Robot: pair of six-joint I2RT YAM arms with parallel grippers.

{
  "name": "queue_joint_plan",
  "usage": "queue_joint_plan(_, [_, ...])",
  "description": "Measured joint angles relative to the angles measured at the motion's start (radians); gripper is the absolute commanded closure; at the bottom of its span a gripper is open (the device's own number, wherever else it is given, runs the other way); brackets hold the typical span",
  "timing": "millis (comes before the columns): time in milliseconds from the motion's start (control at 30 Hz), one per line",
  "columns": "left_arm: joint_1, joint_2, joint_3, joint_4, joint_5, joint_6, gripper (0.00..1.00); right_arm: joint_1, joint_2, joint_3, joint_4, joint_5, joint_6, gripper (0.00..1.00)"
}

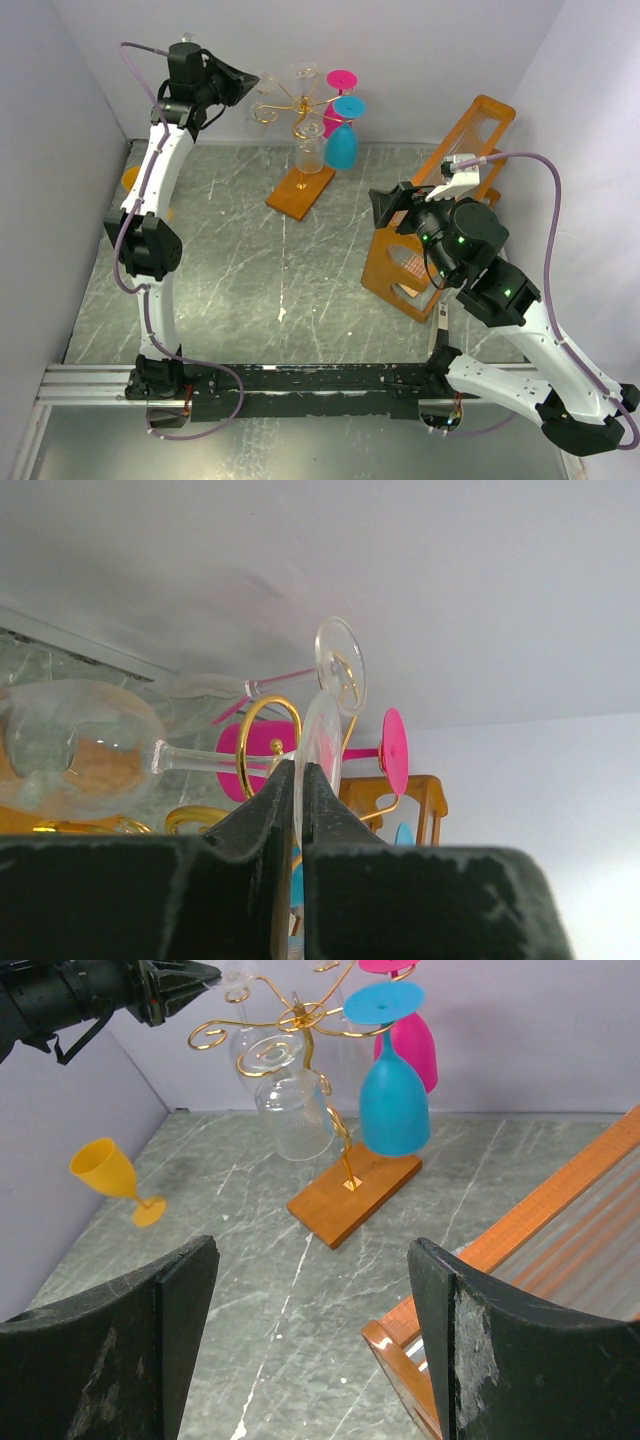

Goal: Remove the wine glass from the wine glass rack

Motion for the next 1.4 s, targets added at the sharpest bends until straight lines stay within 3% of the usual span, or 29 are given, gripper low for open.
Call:
queue_joint_plan(333, [0.026,0.001,0.0,0.038,0.007,-0.044,0.93,0.0,0.002,0.0,0.001,0.001,-0.008,0.23])
queue_joint_plan(567, [0.023,0.054,0.024,0.181,0.11,-0.111,0.93,0.0,0.008,0.0,0.001,0.001,-0.012,0.23])
queue_joint_plan(833, [-0.002,0.055,-0.029,0.208,0.146,-0.113,0.93,0.0,0.008,0.0,0.001,0.001,-0.011,0.23])
queue_joint_plan(1067, [-0.01,0.012,-0.086,0.199,0.169,-0.08,0.93,0.0,0.006,0.0,0.001,-0.003,-0.004,0.23])
queue_joint_plan(1400, [0.024,-0.192,-0.22,0.134,0.184,-0.007,0.93,0.0,-0.007,0.0,-0.001,-0.003,0.0,0.23])
